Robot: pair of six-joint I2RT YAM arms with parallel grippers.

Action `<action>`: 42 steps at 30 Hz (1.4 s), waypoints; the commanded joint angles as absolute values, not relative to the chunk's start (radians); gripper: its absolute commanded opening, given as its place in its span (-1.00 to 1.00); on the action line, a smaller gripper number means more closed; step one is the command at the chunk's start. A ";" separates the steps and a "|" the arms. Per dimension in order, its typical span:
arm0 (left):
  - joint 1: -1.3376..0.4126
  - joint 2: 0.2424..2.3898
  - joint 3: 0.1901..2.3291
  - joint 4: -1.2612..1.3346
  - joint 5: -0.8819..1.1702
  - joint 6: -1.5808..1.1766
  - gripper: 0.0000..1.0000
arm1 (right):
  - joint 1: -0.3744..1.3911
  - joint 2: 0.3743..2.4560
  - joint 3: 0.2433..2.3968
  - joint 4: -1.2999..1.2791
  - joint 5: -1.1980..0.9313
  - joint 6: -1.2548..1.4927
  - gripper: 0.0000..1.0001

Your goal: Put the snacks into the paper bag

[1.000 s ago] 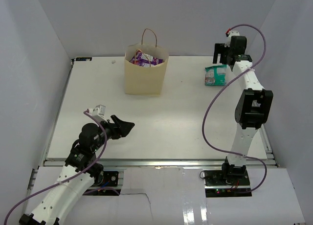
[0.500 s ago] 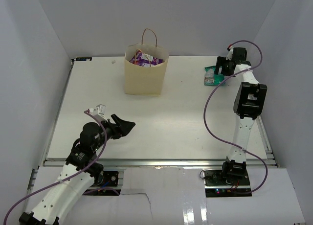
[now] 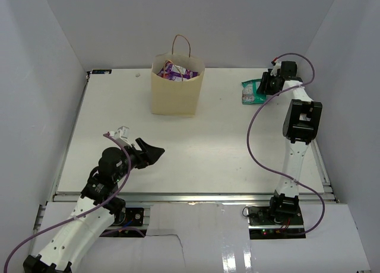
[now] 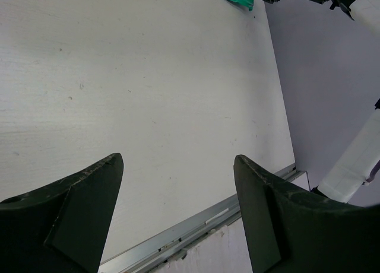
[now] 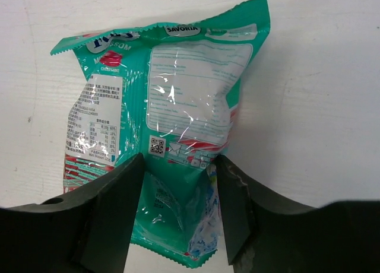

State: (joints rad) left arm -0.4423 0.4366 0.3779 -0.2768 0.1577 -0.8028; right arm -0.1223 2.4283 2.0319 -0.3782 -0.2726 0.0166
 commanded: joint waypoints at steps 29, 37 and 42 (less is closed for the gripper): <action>-0.442 0.382 0.419 -0.275 0.130 -0.753 0.72 | 0.245 1.948 2.181 -0.109 -0.674 -0.092 -0.85; -0.442 0.325 0.411 -0.284 0.133 -0.776 0.72 | 0.440 2.089 2.261 -0.014 -0.473 -0.233 -0.85; -0.442 0.290 0.419 -0.321 0.126 -0.778 0.72 | 0.466 2.120 2.215 -0.055 -0.518 -0.294 -0.85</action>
State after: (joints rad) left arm -0.4423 0.3092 0.3885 -0.2947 0.1375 -0.7719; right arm 0.4728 2.1536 2.2196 -0.0879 -0.5266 -0.2237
